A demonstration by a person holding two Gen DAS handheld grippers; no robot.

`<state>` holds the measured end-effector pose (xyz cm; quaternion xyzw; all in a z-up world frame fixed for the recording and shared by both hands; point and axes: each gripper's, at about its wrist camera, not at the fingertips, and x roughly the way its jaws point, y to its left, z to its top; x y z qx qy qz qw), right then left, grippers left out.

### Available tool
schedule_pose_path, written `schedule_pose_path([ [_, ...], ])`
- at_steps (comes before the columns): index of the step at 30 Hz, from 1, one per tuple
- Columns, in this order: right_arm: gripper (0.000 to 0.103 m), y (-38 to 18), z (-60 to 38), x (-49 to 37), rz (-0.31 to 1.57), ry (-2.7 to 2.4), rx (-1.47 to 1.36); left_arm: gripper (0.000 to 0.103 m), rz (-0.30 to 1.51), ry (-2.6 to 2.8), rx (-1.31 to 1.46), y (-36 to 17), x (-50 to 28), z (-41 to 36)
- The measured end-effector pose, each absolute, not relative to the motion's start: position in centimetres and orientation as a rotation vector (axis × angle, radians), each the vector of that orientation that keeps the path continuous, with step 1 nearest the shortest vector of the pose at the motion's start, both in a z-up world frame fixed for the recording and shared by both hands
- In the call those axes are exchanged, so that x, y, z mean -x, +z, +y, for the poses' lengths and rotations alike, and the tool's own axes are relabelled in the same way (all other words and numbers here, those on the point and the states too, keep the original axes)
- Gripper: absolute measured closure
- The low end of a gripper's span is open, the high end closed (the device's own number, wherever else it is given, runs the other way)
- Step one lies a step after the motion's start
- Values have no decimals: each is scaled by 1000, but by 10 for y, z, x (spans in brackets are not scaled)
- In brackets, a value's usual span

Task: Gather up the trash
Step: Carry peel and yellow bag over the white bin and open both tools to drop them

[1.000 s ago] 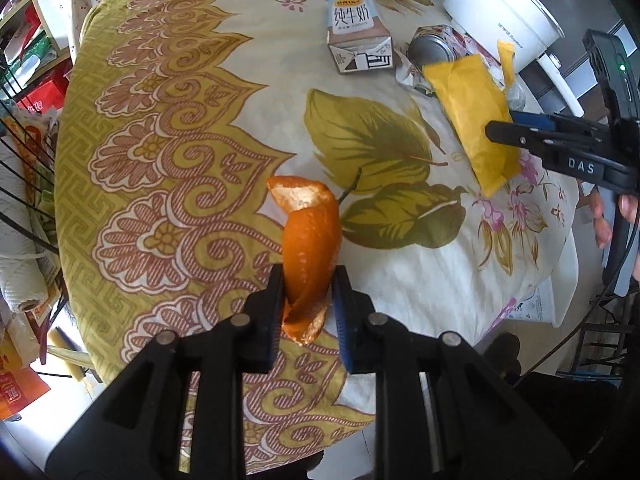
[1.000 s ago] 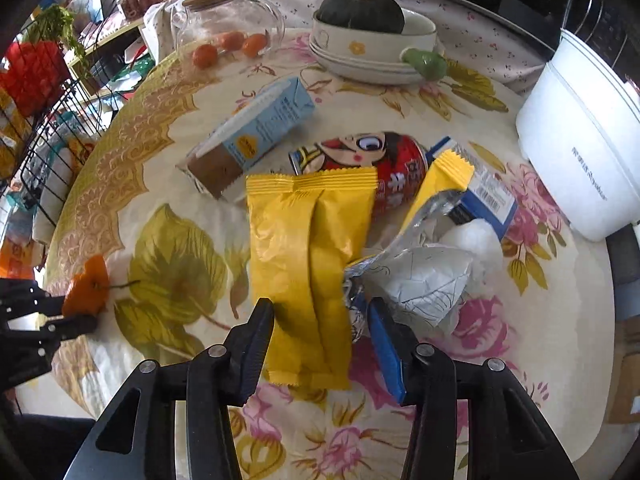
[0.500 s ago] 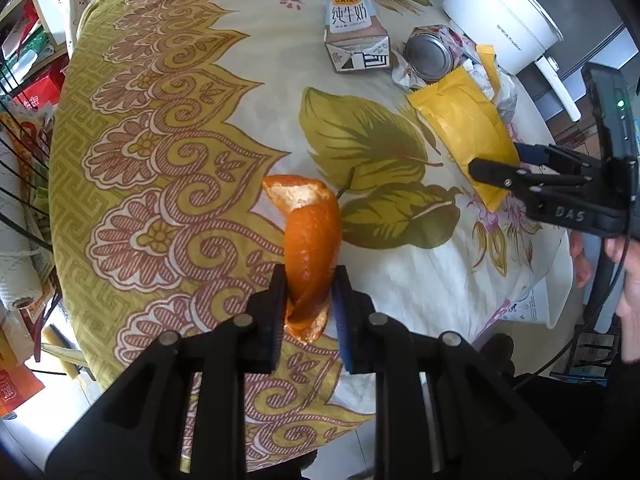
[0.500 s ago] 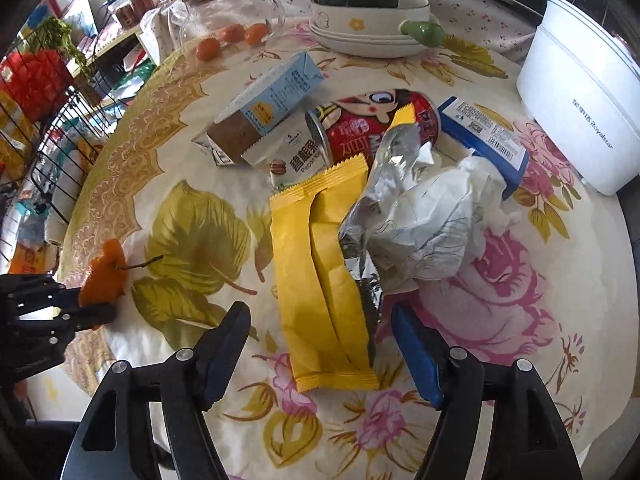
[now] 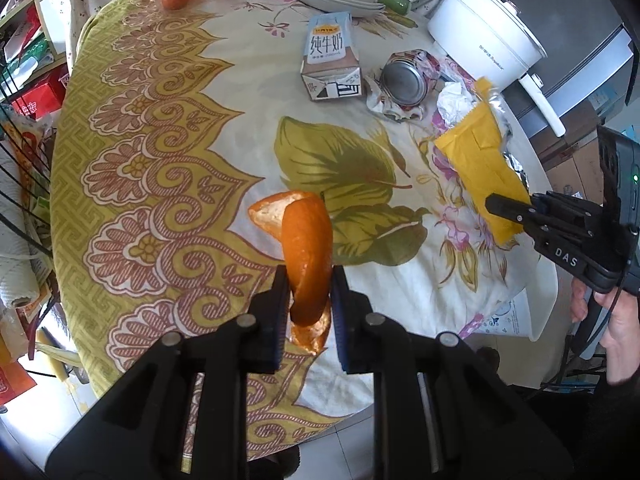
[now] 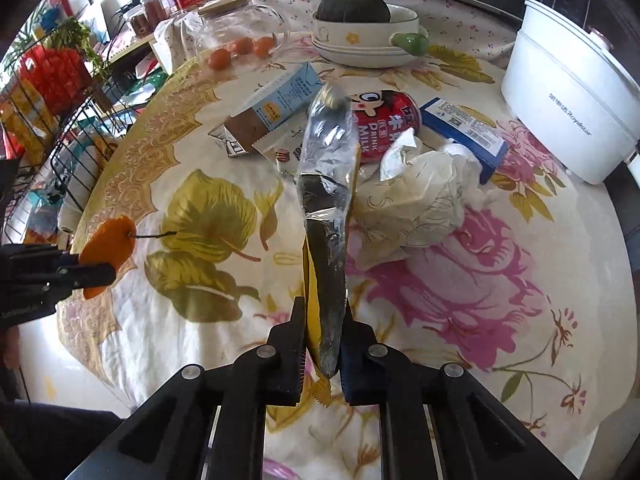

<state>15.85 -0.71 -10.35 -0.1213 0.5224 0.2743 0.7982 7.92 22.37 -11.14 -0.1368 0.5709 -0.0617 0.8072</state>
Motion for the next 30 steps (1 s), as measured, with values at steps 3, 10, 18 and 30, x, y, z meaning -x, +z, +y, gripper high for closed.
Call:
schedule_pose_path([
  [3,90,-98,-33,-152,1125,580,251,82,1219,-144,288,-110,-80,218],
  [10,90,-82,-81,-143,1123,525,186,82,1194,-159,279,-101,-84,202],
  [18,91,-61,-119,-131,1069,508,108,82,1173,-184,290,-93,-96,175],
  [30,91,-62,-167,-124,1101,402,-27,82,1120,-261,266,-79,-104,123],
])
